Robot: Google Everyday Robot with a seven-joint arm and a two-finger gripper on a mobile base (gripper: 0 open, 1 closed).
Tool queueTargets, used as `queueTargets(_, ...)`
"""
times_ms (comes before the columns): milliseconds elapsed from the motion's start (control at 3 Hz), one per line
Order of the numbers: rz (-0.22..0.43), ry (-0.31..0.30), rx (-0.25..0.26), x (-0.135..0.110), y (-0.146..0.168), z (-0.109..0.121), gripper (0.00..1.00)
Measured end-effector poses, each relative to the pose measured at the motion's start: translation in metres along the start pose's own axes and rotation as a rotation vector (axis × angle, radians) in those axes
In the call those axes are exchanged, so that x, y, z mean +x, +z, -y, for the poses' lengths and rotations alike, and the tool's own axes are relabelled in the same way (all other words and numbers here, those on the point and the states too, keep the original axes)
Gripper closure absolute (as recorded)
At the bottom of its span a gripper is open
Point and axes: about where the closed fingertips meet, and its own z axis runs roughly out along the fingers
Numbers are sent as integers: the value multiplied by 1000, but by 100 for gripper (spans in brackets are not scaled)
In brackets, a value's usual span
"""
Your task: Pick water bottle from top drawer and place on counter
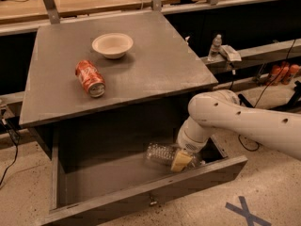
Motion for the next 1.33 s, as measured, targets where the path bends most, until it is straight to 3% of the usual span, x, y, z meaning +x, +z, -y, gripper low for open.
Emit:
queueTargets(333, 57, 10, -7, 0, 2, -4, 52)
queueTargets(667, 169, -1, 2, -8, -14, -3, 76)
queueTargets(1000, 223, -42, 7, -15, -33, -1, 97)
queueTargets(1333, 238, -111, 25, -25, -73, 3, 100)
